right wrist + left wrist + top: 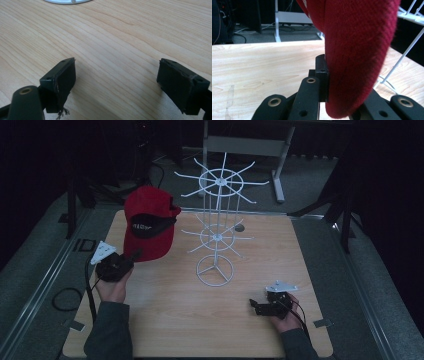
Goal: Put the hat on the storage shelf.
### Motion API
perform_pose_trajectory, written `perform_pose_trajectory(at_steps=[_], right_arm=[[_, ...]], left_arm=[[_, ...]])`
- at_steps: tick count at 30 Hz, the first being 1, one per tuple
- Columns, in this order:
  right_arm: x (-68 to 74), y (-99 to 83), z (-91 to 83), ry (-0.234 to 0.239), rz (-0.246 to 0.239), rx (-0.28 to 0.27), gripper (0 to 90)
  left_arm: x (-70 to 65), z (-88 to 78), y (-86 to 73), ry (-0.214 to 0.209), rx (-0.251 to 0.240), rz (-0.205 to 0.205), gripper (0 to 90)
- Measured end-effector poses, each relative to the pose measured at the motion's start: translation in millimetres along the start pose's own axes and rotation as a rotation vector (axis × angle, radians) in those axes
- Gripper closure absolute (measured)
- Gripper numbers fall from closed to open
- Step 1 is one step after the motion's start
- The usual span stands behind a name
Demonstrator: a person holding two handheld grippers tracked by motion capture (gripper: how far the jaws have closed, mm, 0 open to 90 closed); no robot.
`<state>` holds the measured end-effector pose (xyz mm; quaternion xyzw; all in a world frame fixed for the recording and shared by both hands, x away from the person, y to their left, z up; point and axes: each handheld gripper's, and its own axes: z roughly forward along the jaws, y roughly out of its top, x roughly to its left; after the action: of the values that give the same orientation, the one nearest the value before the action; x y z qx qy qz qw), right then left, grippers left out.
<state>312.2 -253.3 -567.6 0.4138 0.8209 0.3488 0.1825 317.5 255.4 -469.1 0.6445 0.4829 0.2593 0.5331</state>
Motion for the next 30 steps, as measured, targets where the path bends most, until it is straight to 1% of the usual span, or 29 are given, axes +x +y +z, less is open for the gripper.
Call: perform_pose_trajectory(at_steps=[3,4,12,17,26,30], right_arm=[[0.0,0.0,0.0,0.0,0.0,0.0,15.3],[0.0,0.0,0.0,0.0,0.0,0.0,15.3],[0.0,0.0,0.0,0.0,0.0,-0.002,15.3],[-0.1,0.1,0.0,0.0,0.0,-0.002,15.3],[-0.2,0.1,0.1,-0.001,-0.002,-0.003,15.3],[-0.3,0.0,0.1,-0.001,-0.003,-0.002,15.3]], left_arm=[[-1.5,-1.4,3.9,0.0,-0.006,0.004,85.7],[-2.8,-2.8,9.0,-0.001,-0.013,0.014,85.7],[-8.5,-6.4,23.8,-0.004,-0.03,0.034,85.7],[-10.1,-7.8,30.0,-0.006,-0.04,0.036,85.7],[-14.3,-11.8,44.3,-0.009,-0.081,0.039,85.7],[-15.5,-12.1,47.5,-0.012,-0.087,0.04,85.7]])
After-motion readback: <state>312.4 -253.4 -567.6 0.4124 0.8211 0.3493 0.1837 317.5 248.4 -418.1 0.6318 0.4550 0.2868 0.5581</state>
